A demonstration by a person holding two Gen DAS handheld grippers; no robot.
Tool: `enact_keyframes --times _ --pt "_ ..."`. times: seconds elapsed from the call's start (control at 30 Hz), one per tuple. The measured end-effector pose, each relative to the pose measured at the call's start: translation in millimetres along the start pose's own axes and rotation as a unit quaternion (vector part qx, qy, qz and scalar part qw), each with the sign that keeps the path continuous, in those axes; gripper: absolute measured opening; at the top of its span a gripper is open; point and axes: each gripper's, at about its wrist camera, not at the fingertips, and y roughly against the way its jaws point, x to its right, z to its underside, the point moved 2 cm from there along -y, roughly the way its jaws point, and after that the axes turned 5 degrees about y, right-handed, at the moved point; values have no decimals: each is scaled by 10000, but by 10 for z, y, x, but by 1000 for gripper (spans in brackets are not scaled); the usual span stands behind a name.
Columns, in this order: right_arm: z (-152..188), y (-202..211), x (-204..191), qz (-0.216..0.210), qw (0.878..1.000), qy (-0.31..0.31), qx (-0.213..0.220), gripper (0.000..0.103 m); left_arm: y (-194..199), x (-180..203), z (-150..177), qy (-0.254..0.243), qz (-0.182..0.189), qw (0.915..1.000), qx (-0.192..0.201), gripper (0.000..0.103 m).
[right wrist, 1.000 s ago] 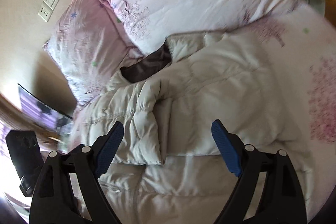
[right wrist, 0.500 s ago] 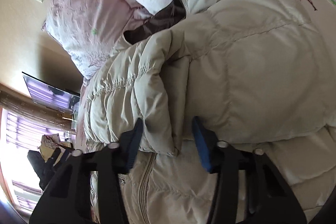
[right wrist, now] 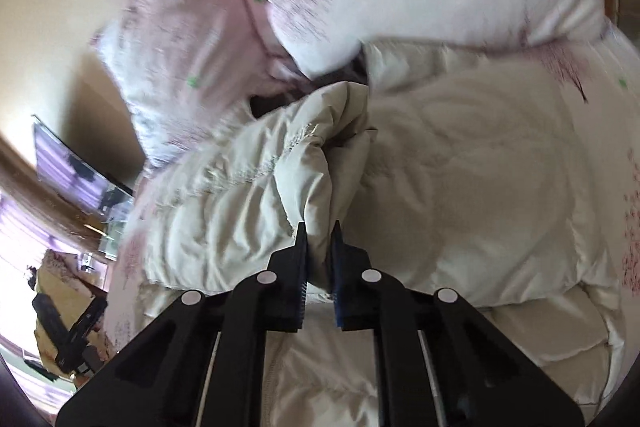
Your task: Fold large clothes
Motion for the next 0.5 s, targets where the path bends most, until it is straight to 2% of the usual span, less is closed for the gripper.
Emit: enact_keyframes --times 0.17,0.27,0.4,0.47,0.5 --pt "75 -305 170 290 9976 -357 -521 11 -163 26 70 -23 156 9984 -544 101" --pt "76 -410 255 278 9954 -545 -734 13 -183 40 118 -139 148 9982 -560 101" --pt "72 -465 302 160 9938 -602 -919 19 -109 78 176 -371 242 9983 -365 101" --pt "78 -349 268 209 9949 -463 -865 33 -93 71 198 -390 255 9979 -447 101" --pt "67 -282 258 210 9958 -401 -795 47 -89 41 219 -339 263 9975 -557 101"
